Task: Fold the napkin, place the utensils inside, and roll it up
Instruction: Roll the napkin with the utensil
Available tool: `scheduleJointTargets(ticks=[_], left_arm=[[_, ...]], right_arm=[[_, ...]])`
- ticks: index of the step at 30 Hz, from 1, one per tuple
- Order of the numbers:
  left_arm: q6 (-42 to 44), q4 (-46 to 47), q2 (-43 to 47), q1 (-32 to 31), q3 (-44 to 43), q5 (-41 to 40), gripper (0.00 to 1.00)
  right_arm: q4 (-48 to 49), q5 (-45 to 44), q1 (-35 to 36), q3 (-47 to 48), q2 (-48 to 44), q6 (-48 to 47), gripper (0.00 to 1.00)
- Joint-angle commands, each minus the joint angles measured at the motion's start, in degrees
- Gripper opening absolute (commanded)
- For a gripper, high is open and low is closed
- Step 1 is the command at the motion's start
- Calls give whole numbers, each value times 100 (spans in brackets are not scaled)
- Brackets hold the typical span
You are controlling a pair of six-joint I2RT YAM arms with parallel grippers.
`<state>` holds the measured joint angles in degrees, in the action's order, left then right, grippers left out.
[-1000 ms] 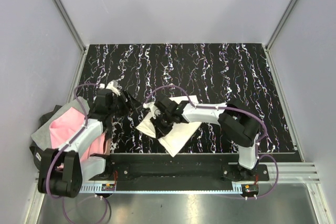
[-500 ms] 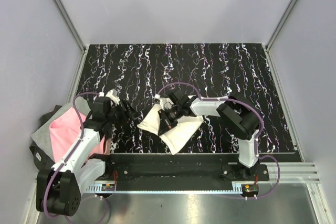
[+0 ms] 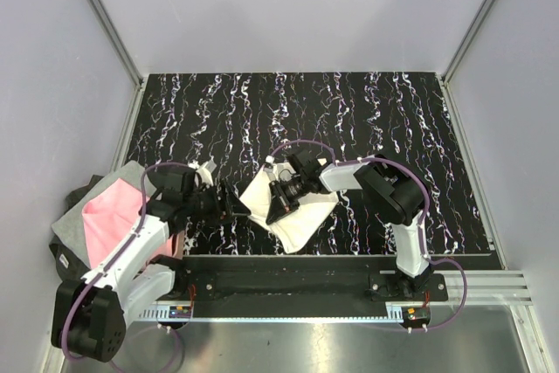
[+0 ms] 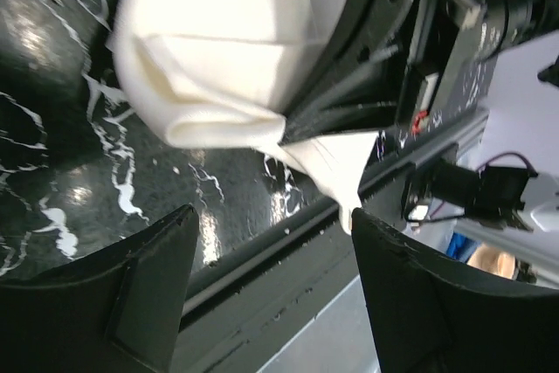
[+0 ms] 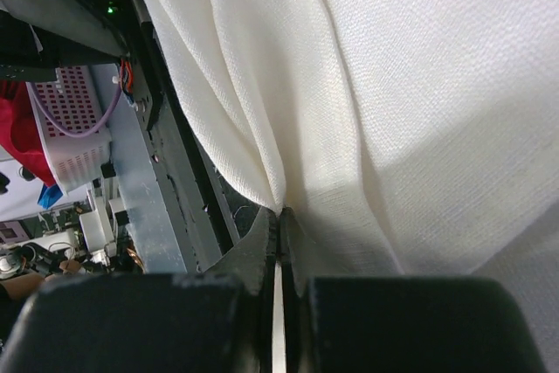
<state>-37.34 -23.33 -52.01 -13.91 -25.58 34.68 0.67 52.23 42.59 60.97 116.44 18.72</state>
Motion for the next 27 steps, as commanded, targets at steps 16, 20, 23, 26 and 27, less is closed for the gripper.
scheduleJointTargets(ticks=[16, 20, 23, 26, 27], left_arm=[[-1170, 3044, -1091, -50, 440, 584, 75], [-1266, 3553, -1373, -50, 536, 637, 75], [-1407, 4071, -1584, -50, 659, 628, 75], [-1521, 4537, -1760, -50, 748, 532, 75], [-1513, 4600, -1795, -50, 765, 488, 75]], right_arm=[[364, 86, -58, -94, 45, 97, 0], [364, 42, -49, -85, 45, 105, 0], [364, -2, -49, -94, 45, 123, 0], [364, -37, -49, -94, 45, 123, 0], [355, -55, -49, -103, 45, 123, 0]])
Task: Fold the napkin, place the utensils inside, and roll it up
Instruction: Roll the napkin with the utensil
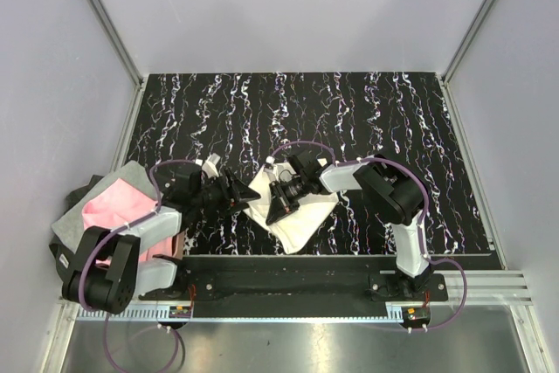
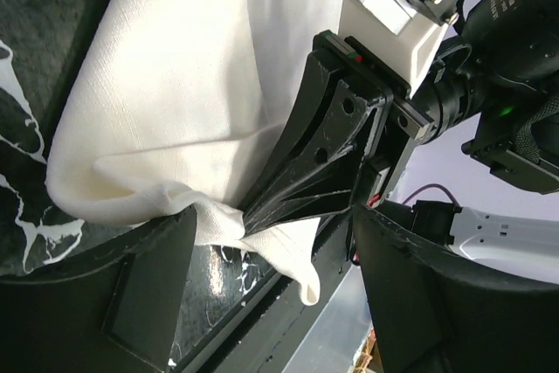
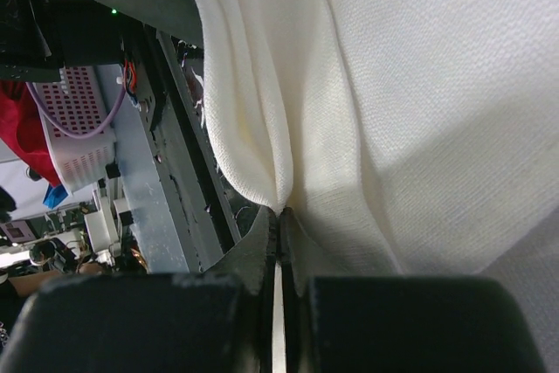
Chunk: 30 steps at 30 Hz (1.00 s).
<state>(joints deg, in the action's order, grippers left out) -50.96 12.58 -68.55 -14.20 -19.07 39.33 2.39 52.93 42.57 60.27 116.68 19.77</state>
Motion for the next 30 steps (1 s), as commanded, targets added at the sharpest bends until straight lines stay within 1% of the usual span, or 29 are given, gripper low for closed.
scheduleJointTargets(ticks=[1, 4, 9, 10, 12, 13, 16, 17, 18, 20, 22, 24, 25, 26, 30], left_arm=[[-142, 1071, -219, -22, 158, -13, 75], [-64, 1247, -351, -22, 254, -189, 75], [243, 1133, -474, -22, 413, -619, 74], [288, 1002, -475, -22, 439, -785, 74], [455, 835, -501, -22, 431, -979, 74], [490, 712, -518, -22, 422, -1050, 75], [587, 588, -589, -22, 395, -1235, 75], [596, 570, -615, -22, 378, -1261, 74], [605, 553, -650, -22, 352, -1279, 74], [596, 491, -694, -22, 334, -1305, 74], [622, 413, -747, -30, 290, -1314, 74], [614, 377, -765, -31, 264, -1331, 74], [622, 359, -773, -31, 246, -1332, 74], [631, 351, -782, -22, 237, -1340, 74], [640, 298, -870, -22, 158, -1332, 74]], right_arm=[[191, -133, -47, -24, 4, 36, 0], [183, -168, -55, -24, -23, 44, 0], [156, -239, -55, 2, -110, 88, 3], [121, -265, -55, 20, -137, 88, 9], [95, -300, -47, 37, -242, 115, 15], [25, -327, -55, 55, -295, 115, 25], [-177, -450, -47, 72, -576, 62, 39], [-213, -546, -55, 73, -664, 45, 46], [-230, -599, -47, 64, -882, 36, 48], [-564, -783, -47, 55, -1111, -8, 53], [-880, -932, 23, 72, -1498, -104, 55], [-1239, -1319, 198, 221, -1805, -349, 56], [-1607, -1468, 304, 283, -1868, -429, 56], [-1732, -1687, 575, 336, -1921, -474, 56], [-2154, -2005, 1261, 547, -1930, -430, 57]])
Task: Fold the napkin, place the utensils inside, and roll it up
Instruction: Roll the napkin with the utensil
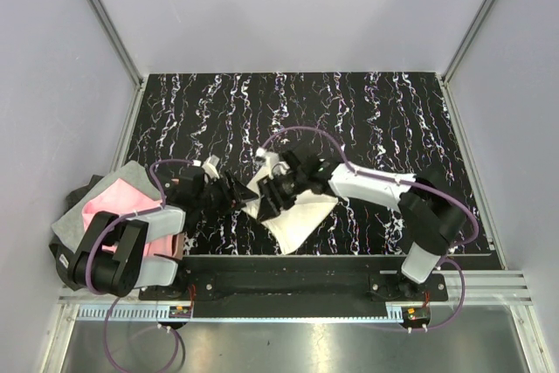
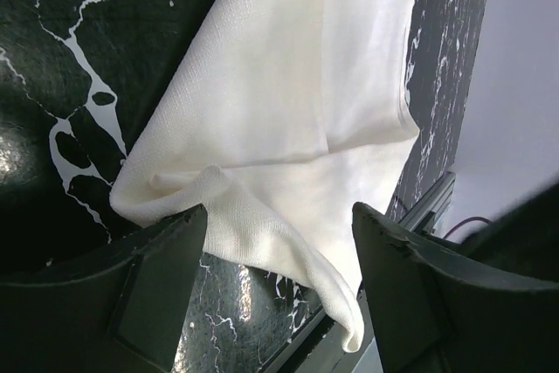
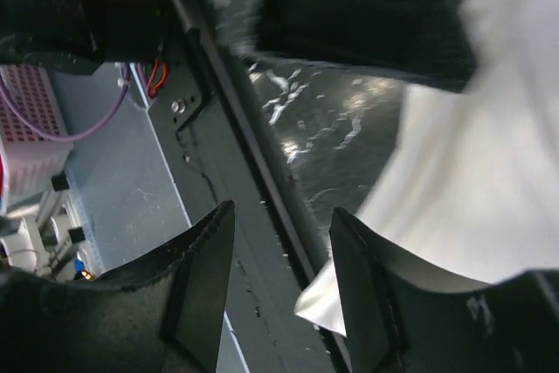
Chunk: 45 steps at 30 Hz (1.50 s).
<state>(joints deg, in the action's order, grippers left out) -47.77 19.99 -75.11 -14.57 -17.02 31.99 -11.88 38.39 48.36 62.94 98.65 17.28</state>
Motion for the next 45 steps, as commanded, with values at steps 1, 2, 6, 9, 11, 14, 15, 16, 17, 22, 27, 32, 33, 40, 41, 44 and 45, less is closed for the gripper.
scheduleJointTargets(ticks=[1, 2, 6, 9, 11, 14, 15, 16, 17, 22, 27, 32, 33, 40, 41, 44, 45], left_arm=[[321, -461, -223, 15, -56, -580, 74], [338, -469, -241, 15, -74, -571, 74], [382, -540, -223, 15, -100, -580, 74], [409, -601, -197, 15, -100, -597, 74], [409, -628, -162, 7, -109, -606, 75], [418, -663, -153, 15, -118, -615, 75], [426, -680, -153, 15, -126, -606, 75], [444, -698, -153, 15, -135, -606, 75], [453, -715, -144, 15, -153, -606, 75], [479, -803, -109, 15, -171, -632, 75], [505, -882, -109, 15, -214, -659, 75], [549, -935, -127, 15, -258, -711, 75], [549, -935, -127, 15, -258, -720, 75], [567, -935, -135, 15, -320, -703, 75], [576, -944, -153, 15, -329, -677, 75], [584, -953, -188, 15, -364, -659, 75], [584, -953, -197, 15, -373, -641, 75]], right_arm=[[-754, -656, 832, 315, -92, -155, 57], [-789, -701, 1085, 394, 4, -120, 57], [-1157, -1061, 1588, 737, 382, -40, 57], [-1343, -1360, 1659, 782, 506, 3, 56], [-1483, -1790, 1659, 677, 393, -75, 56], [-1703, -2037, 1528, 536, 252, -180, 56], [-1712, -2064, 1432, 492, 225, -198, 56], [-1739, -2099, 1379, 439, 181, -216, 56], [-1782, -2116, 1326, 360, 102, -251, 56], [-1871, -2178, 1018, 210, -135, -321, 56], [-1906, -2099, 851, -9, -74, -357, 56], [-1932, -2046, 824, -203, 137, -243, 56], [-1932, -2055, 824, -229, 154, -216, 56], [-2090, -2134, 807, -29, 129, -102, 56], [-2143, -2186, 807, 86, 93, -102, 57], [-2354, -2353, 807, 622, -39, -128, 59], [-2398, -2458, 807, 754, -65, -146, 60]])
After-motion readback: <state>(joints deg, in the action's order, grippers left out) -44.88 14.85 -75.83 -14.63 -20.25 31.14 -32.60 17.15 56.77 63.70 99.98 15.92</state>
